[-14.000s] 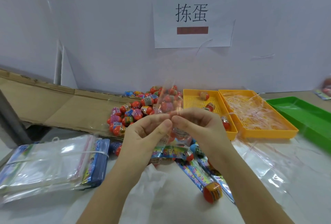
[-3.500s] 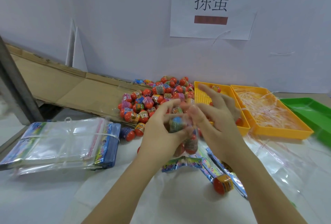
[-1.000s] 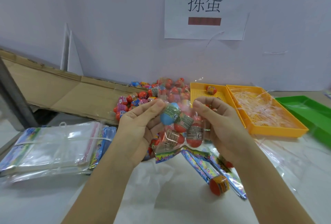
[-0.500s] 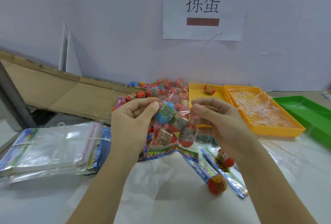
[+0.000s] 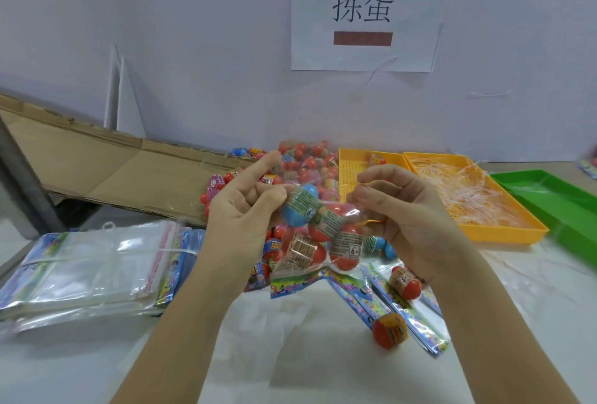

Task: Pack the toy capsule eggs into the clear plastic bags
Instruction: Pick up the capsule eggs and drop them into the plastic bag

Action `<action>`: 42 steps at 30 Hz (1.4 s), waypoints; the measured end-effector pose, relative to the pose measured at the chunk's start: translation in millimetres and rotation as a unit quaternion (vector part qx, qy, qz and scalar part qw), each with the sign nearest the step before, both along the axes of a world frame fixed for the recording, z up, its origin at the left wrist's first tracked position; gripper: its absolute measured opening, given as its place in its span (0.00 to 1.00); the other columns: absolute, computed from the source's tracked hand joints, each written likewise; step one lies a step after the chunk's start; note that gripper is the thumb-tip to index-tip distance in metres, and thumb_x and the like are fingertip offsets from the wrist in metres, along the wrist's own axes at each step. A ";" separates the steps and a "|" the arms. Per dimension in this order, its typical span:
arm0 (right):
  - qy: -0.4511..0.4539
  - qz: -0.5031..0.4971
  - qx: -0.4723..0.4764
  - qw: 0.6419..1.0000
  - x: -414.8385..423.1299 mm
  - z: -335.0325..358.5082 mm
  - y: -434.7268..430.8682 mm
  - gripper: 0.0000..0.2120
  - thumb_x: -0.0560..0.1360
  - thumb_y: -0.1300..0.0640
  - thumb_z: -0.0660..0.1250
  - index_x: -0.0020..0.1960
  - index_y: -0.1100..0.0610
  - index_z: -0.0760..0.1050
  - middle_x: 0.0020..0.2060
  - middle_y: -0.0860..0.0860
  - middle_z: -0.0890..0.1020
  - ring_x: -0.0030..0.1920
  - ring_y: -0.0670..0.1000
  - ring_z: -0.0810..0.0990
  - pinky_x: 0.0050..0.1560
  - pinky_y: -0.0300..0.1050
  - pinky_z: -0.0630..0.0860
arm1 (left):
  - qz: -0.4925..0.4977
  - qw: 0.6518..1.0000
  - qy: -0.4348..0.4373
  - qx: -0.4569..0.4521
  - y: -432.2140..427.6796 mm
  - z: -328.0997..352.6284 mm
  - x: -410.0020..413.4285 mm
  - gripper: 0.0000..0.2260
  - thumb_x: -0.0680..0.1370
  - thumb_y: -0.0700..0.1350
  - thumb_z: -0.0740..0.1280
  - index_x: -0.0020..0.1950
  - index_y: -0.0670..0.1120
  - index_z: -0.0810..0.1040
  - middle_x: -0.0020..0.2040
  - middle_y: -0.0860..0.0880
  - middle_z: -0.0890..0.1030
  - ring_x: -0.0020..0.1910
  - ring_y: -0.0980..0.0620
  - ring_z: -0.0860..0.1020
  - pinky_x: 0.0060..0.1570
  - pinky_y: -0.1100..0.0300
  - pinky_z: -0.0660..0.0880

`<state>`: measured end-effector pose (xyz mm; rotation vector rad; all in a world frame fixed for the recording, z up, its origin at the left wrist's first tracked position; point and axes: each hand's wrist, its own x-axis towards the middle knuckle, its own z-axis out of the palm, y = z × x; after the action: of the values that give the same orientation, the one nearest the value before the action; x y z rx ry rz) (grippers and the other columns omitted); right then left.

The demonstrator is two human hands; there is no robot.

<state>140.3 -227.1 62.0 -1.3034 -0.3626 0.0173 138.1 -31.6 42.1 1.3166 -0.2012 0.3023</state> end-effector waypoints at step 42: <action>-0.061 0.164 0.038 0.984 -6.9 10.0 -8.7 0.06 0.66 0.56 0.76 0.35 0.55 0.79 0.40 0.52 0.82 0.37 0.49 0.81 0.37 0.40 0.79 | -0.071 0.993 -0.090 0.024 13.2 5.5 -9.6 0.06 0.62 0.50 0.79 0.34 0.52 0.84 0.32 0.54 0.82 0.32 0.56 0.78 0.35 0.61 0.77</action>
<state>133.4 -235.9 72.0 -1.1594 -0.6744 0.2002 128.5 -18.4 47.6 1.3155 -0.4551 0.2967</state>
